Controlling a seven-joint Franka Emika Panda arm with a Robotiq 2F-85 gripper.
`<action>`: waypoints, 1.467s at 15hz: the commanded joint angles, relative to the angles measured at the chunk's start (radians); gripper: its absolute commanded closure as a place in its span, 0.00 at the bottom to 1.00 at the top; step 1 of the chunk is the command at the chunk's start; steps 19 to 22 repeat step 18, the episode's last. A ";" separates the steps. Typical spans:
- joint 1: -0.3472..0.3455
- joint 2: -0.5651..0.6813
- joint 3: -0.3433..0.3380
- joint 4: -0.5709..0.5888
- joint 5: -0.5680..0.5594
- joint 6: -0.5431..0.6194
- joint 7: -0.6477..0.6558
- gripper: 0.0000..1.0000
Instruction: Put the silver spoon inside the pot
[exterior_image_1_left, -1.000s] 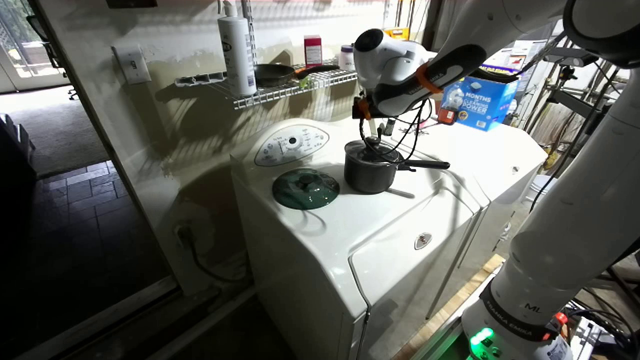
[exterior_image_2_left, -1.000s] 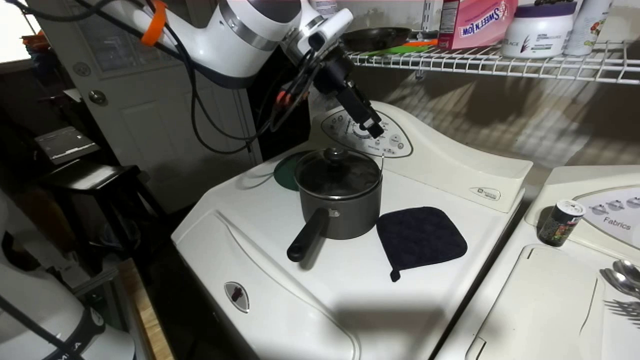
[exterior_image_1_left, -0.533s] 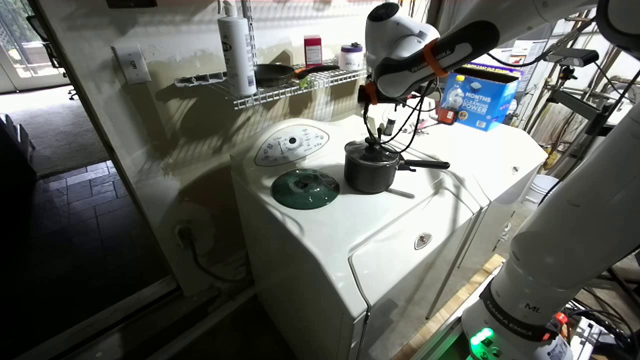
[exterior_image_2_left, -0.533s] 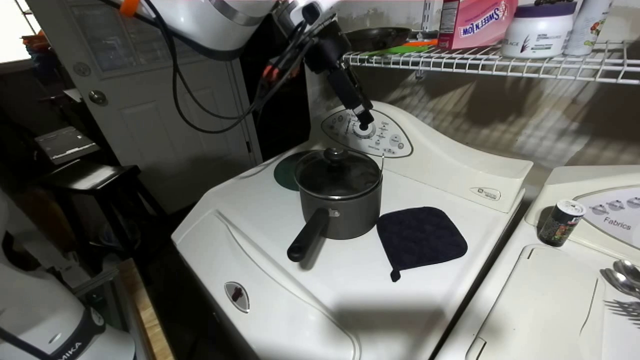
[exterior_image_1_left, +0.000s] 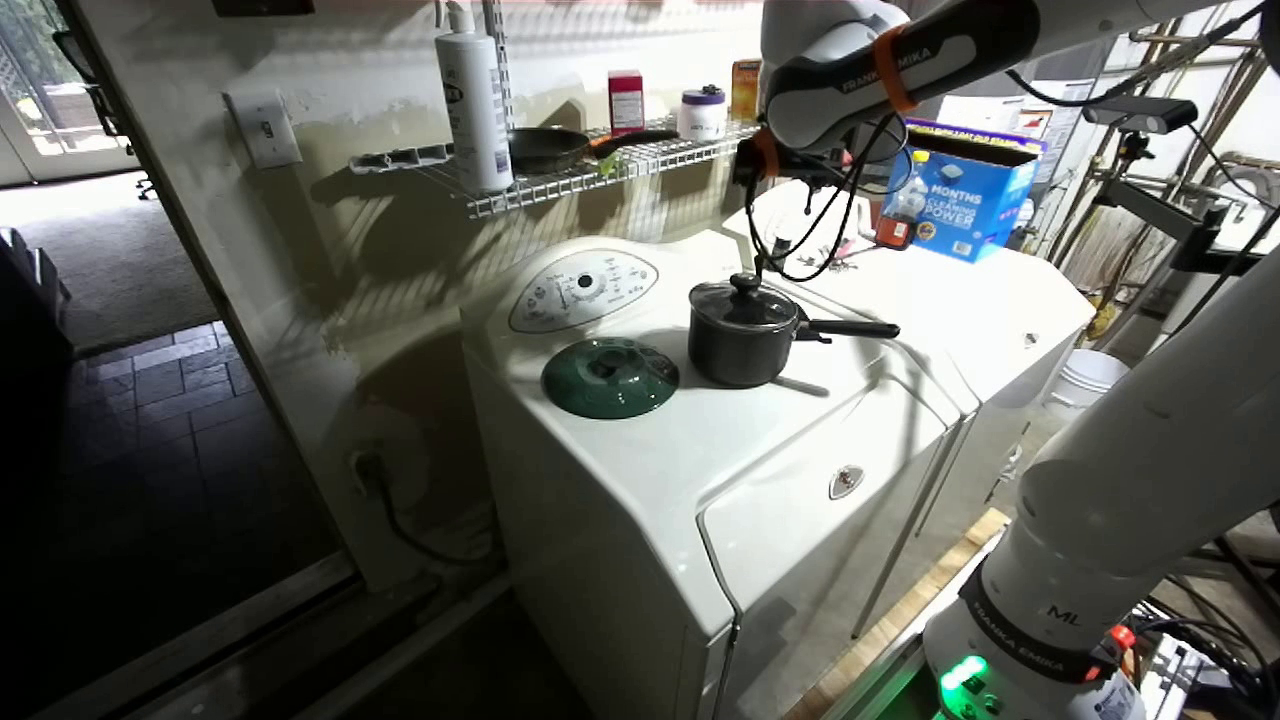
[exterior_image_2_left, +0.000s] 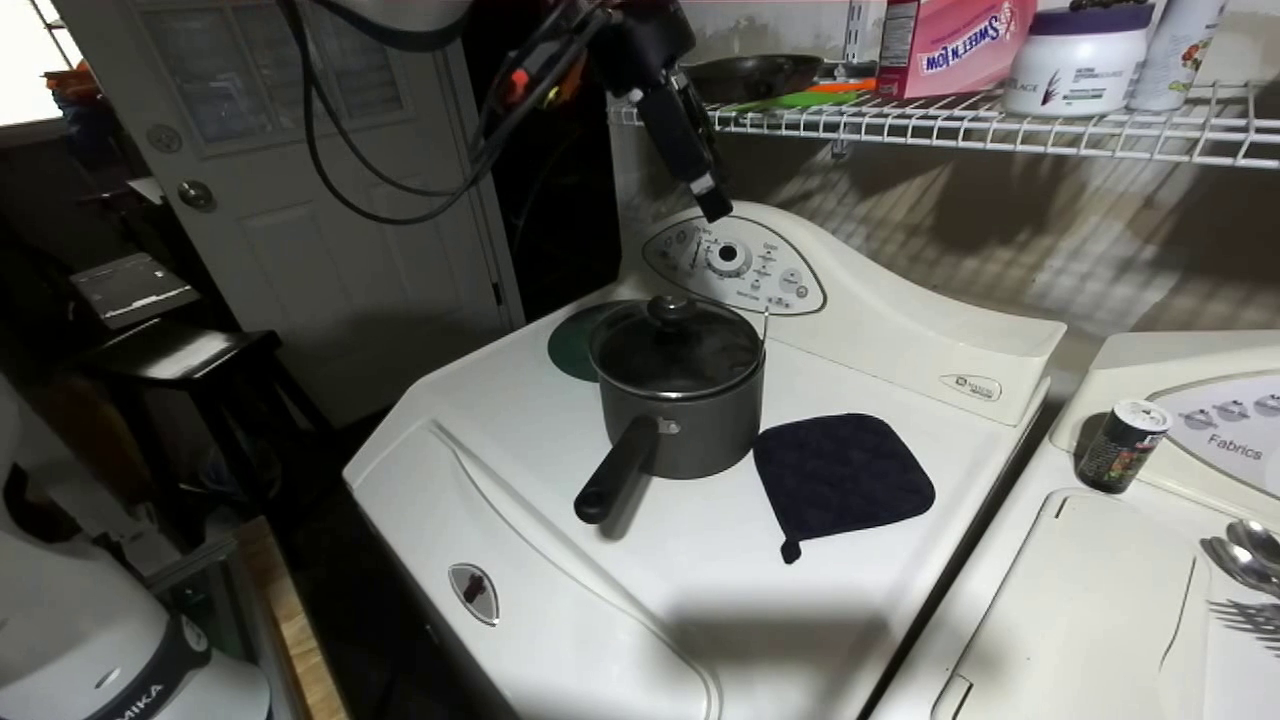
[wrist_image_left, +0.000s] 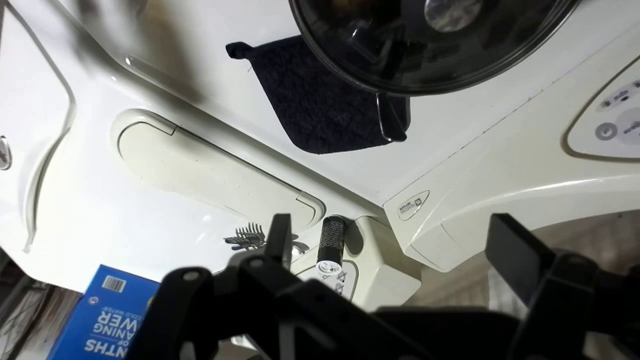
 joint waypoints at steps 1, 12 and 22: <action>-0.021 -0.046 0.007 0.016 0.081 -0.047 -0.070 0.00; -0.064 -0.085 0.016 0.045 0.182 -0.093 -0.138 0.00; -0.066 -0.087 0.015 0.050 0.189 -0.097 -0.146 0.00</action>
